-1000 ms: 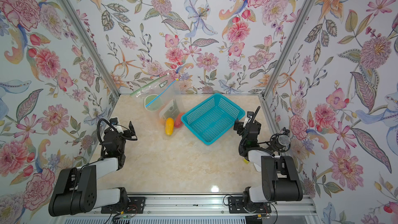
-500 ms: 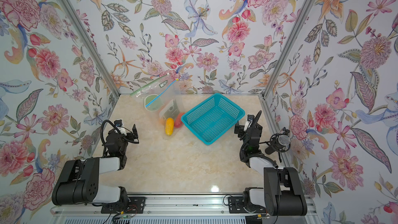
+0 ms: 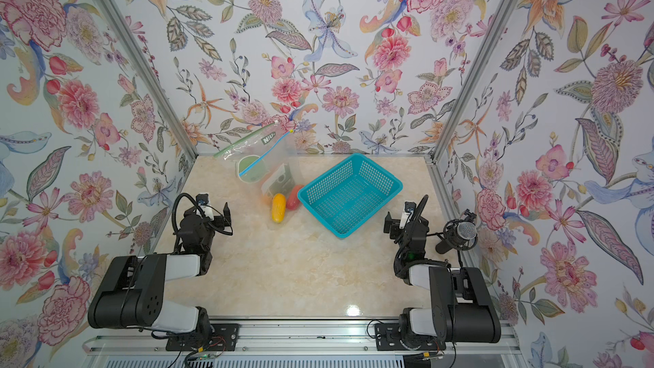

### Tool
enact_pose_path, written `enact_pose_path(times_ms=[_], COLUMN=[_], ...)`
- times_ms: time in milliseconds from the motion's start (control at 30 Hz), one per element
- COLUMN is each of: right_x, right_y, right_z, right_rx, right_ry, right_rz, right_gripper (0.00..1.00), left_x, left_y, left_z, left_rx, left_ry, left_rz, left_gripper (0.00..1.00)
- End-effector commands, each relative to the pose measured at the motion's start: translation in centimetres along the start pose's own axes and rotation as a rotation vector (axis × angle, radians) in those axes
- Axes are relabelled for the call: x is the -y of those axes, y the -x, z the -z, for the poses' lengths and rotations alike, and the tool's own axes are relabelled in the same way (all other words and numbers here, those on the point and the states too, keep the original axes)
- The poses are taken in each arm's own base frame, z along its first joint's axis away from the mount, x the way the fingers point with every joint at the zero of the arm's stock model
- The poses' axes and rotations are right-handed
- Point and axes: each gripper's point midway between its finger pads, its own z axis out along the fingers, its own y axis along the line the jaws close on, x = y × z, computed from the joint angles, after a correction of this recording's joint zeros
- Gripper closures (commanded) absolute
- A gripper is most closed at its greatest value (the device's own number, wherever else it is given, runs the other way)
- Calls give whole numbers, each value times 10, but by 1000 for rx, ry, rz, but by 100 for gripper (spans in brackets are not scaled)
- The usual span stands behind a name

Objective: Place the mango in a zip-top bag and seal the zipper
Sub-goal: Reset both arms

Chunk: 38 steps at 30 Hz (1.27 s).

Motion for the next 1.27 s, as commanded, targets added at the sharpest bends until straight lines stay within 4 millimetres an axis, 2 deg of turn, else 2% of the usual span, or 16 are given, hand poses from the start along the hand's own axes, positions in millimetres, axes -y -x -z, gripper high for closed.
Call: enact_pose_path(times_ms=[0, 67, 233, 1233], right_x=[-14, -18, -3, -3], right_y=[9, 8, 5, 5], right_z=[-7, -8, -14, -14], right_rx=[87, 84, 43, 48], right_ry=[36, 29, -20, -24], right_rz=[13, 43, -13, -12], right_gripper=[0, 0, 0, 0], left_x=[-5, -7, -6, -5], left_y=[5, 4, 3, 5], left_z=[2, 3, 1, 3], left_rx=[21, 21, 10, 13], left_ry=[48, 56, 70, 98], left_rz=[-27, -26, -35, -56], left_gripper=[1, 1, 1, 1])
